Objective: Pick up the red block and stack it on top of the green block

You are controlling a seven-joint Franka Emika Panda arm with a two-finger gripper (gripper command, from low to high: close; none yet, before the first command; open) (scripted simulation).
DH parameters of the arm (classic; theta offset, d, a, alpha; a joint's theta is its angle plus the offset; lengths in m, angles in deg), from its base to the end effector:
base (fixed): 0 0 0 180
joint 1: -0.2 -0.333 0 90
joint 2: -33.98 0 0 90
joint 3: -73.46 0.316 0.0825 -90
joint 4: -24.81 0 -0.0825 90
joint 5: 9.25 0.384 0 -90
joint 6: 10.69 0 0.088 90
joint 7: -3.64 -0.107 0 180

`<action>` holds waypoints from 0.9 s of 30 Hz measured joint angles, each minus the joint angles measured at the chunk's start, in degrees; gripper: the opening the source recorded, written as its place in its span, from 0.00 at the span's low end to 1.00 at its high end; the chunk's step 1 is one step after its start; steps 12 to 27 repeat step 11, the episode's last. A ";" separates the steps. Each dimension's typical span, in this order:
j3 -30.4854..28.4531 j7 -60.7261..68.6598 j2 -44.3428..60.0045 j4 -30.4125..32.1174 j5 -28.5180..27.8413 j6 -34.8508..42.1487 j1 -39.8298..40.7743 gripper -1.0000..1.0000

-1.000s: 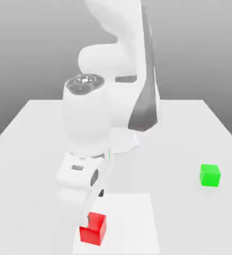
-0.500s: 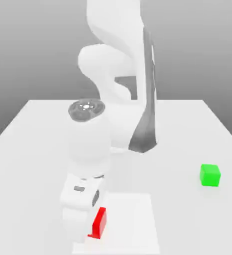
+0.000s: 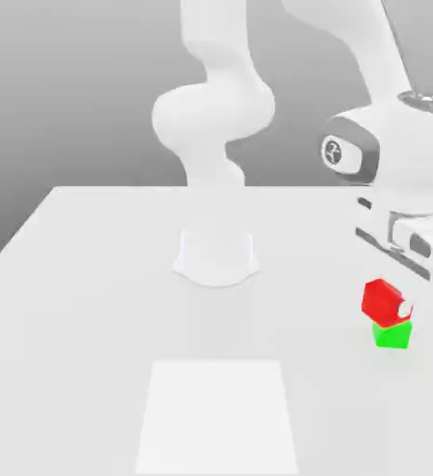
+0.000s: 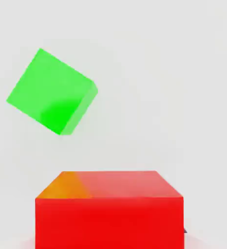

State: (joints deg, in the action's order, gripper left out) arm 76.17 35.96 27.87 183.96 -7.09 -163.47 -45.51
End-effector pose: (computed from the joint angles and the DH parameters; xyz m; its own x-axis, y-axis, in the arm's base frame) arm 0.2558 0.2858 0.2437 0.1942 0.9810 0.0024 0.9809 -0.1942 -0.0127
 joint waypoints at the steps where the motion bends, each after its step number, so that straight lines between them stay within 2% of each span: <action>1: 1.27 -0.56 -0.30 0.64 -0.37 -0.42 -1.07 0.00; 7: 1.64 -2.86 9.83 0.83 -3.19 -10.81 -2.60 0.00; 8: 1.45 -3.17 11.21 0.78 -3.63 -12.12 -2.64 1.00; 27: 1.45 -3.17 11.21 0.78 -3.63 -12.12 -2.64 1.00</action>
